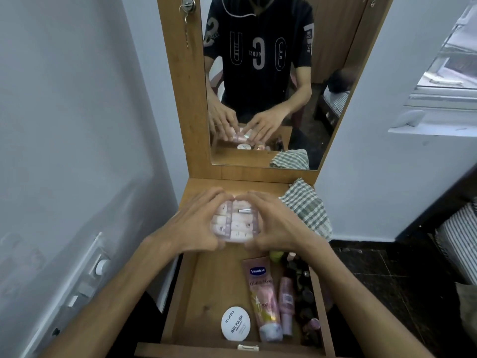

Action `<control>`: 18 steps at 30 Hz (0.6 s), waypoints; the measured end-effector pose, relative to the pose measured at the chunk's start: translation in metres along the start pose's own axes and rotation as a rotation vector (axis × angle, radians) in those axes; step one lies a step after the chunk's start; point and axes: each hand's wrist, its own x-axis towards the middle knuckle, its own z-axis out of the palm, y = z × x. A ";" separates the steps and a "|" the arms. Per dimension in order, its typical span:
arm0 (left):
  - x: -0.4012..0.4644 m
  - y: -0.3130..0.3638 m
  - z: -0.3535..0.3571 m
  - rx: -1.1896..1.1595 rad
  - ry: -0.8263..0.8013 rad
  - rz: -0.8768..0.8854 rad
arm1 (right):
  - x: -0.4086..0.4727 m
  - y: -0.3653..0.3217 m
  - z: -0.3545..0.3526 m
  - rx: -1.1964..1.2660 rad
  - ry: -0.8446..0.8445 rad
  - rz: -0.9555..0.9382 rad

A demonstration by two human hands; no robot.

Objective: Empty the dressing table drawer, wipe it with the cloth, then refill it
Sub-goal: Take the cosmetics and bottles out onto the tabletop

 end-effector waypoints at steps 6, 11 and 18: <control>0.065 -0.020 0.017 -0.106 -0.075 -0.095 | 0.044 0.037 -0.009 -0.066 -0.067 0.130; 0.077 -0.035 0.036 -0.161 0.026 -0.170 | 0.054 0.054 -0.007 -0.044 -0.073 0.188; 0.062 -0.038 0.047 -0.191 0.208 -0.250 | 0.044 0.064 -0.006 -0.113 0.105 0.144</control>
